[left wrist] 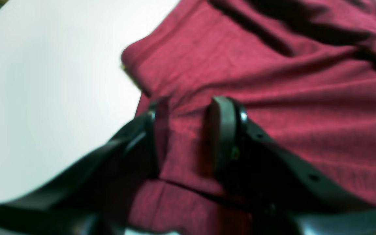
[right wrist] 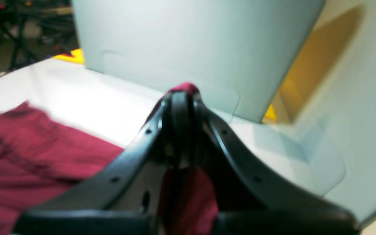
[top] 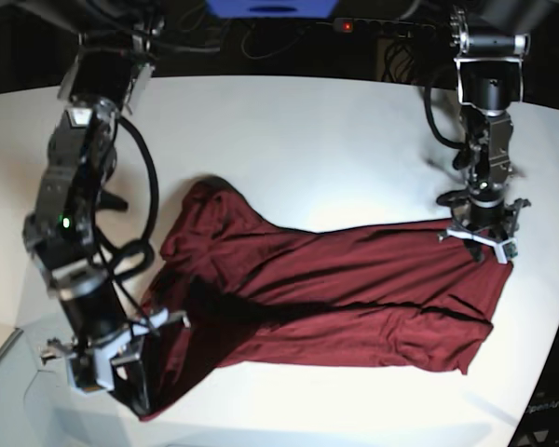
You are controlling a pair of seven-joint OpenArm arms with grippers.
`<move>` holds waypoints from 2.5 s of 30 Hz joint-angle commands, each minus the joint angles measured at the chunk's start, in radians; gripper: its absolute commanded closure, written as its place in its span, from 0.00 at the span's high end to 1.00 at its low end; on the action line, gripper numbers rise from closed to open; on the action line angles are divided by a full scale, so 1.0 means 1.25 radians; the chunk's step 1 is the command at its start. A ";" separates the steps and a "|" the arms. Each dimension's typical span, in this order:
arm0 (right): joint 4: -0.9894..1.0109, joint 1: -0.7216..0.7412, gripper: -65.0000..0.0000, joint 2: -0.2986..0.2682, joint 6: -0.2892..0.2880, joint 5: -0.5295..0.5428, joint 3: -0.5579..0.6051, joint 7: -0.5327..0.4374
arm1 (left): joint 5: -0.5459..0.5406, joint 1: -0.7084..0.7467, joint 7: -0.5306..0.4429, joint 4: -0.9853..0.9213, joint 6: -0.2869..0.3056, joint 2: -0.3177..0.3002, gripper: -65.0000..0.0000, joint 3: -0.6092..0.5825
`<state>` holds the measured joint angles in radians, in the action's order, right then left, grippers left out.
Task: Layout the t-shirt on the table in an organized manner, then fold the t-shirt properly
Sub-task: 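Pull the grasped shirt end with the right gripper away from the left gripper, then release the shirt with the right gripper and raise it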
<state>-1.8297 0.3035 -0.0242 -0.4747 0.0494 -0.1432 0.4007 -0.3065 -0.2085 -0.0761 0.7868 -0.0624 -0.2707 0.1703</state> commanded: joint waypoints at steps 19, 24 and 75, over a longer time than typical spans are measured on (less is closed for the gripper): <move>0.649 0.556 0.00 -0.035 0.011 0.008 -0.070 -0.201 | -0.005 0.135 0.246 0.386 -0.006 -0.005 0.33 0.164; 0.697 0.606 0.00 -0.011 0.011 0.007 -0.071 -0.213 | -0.005 0.142 0.246 0.392 -0.006 -0.005 0.33 0.163; 0.265 -0.277 0.61 0.062 0.011 0.008 0.044 -0.050 | -0.006 0.128 0.246 0.421 -0.006 0.006 0.33 0.165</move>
<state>-1.4792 -0.0570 0.0589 -0.4553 0.0490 -0.0868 0.3656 -0.3164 -0.0303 0.2584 1.2930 -0.0715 -0.2493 0.3721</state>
